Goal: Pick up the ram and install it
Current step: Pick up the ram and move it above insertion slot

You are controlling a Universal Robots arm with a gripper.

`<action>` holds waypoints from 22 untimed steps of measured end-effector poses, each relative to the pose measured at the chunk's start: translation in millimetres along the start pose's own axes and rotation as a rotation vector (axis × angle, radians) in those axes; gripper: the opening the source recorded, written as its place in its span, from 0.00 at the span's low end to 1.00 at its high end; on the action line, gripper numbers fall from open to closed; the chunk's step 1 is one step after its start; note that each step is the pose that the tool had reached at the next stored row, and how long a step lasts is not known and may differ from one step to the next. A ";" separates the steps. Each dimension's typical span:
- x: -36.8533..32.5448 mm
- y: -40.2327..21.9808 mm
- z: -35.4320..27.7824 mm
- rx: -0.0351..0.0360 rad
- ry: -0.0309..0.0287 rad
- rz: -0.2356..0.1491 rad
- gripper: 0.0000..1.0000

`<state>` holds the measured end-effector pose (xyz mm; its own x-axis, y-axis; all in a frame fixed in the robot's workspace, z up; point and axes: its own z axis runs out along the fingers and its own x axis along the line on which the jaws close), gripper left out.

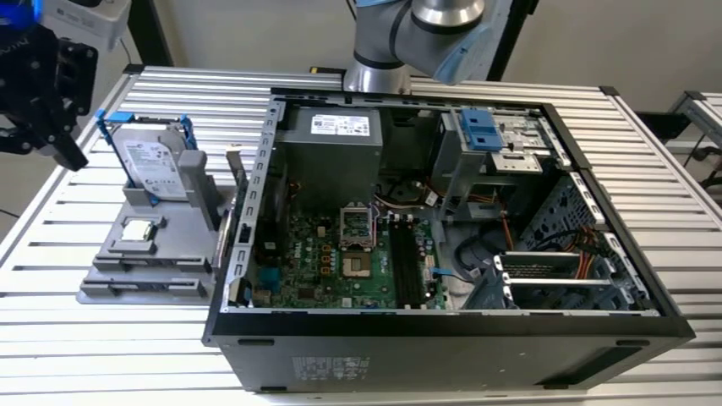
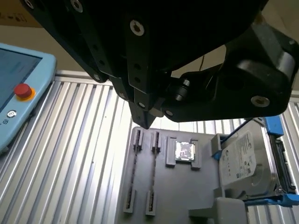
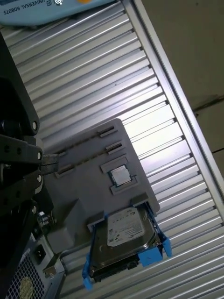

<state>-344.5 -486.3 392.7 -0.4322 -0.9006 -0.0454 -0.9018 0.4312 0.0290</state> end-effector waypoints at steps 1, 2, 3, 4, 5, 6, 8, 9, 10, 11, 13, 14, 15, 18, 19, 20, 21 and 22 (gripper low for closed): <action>0.0 0.0 0.0 0.0057 -0.0027 -0.012 0.00; 0.0 0.0 0.0 0.0114 -0.0053 -0.024 0.00; 0.0 0.0 0.0 0.0162 -0.0075 -0.036 0.00; 0.0 0.0 -0.1 0.0202 -0.0093 -0.049 0.00; 0.0 0.0 0.0 0.0243 -0.0113 -0.061 0.00; 0.0 0.0 0.0 0.0283 -0.0131 -0.074 0.00; -0.1 -0.1 -0.1 0.0324 -0.0152 -0.102 0.00; -0.1 0.0 0.0 0.0323 -0.0154 -0.120 0.00; -0.1 0.0 0.0 0.0314 -0.0153 -0.138 0.00; 0.0 0.1 0.0 0.0306 -0.0152 -0.155 0.00; 0.0 0.0 0.0 0.0284 -0.0149 -0.192 0.00; 0.0 0.0 0.0 0.0274 -0.0148 -0.210 0.00; 0.0 0.1 0.0 0.0265 -0.0147 -0.228 0.00; 0.0 0.0 0.0 0.0235 -0.0141 -0.282 0.00; 0.0 0.1 0.0 0.0224 -0.0139 -0.301 0.00; 0.0 0.1 0.0 0.0214 -0.0137 -0.319 0.00; 0.0 0.1 0.0 0.0204 -0.0135 -0.337 0.00; 0.0 0.0 0.0 0.0193 -0.0133 -0.355 0.00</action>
<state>-344.5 -486.2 392.7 -0.0917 -0.9938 -0.0623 -0.9957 0.0925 -0.0098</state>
